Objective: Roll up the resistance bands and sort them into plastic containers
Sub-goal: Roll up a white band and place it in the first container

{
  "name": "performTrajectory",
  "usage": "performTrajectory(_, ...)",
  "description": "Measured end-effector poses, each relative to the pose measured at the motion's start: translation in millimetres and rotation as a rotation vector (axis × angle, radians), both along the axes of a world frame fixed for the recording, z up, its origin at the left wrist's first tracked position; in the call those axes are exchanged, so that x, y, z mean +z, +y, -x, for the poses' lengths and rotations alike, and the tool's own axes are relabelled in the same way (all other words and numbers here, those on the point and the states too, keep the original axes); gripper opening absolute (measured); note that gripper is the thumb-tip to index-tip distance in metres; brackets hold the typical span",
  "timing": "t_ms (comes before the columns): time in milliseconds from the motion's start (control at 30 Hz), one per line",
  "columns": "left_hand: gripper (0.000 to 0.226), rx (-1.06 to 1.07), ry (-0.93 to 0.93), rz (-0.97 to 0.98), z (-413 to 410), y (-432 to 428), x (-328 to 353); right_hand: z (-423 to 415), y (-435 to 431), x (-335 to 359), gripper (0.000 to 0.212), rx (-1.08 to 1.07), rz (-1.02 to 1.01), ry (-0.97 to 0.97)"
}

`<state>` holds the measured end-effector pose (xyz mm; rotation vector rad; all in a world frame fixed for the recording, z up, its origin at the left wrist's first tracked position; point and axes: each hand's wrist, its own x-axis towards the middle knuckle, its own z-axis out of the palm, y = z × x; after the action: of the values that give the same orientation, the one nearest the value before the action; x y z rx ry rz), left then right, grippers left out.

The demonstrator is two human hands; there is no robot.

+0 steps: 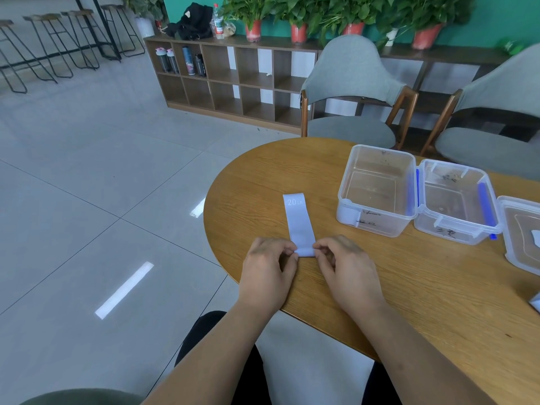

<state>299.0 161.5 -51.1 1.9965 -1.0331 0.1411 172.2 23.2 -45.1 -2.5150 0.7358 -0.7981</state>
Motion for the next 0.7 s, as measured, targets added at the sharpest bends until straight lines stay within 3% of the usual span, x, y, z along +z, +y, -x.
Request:
performTrajectory(233,0.015,0.006,-0.024,-0.010,-1.0,-1.3,-1.3,-0.1,-1.5,-1.9,0.022,-0.002,0.012,0.041)
performTrajectory(700,0.017,0.009,-0.017,0.002,0.1,-0.4,-1.4,2.4,0.0,2.1,0.017,0.027,-0.058,-0.025)
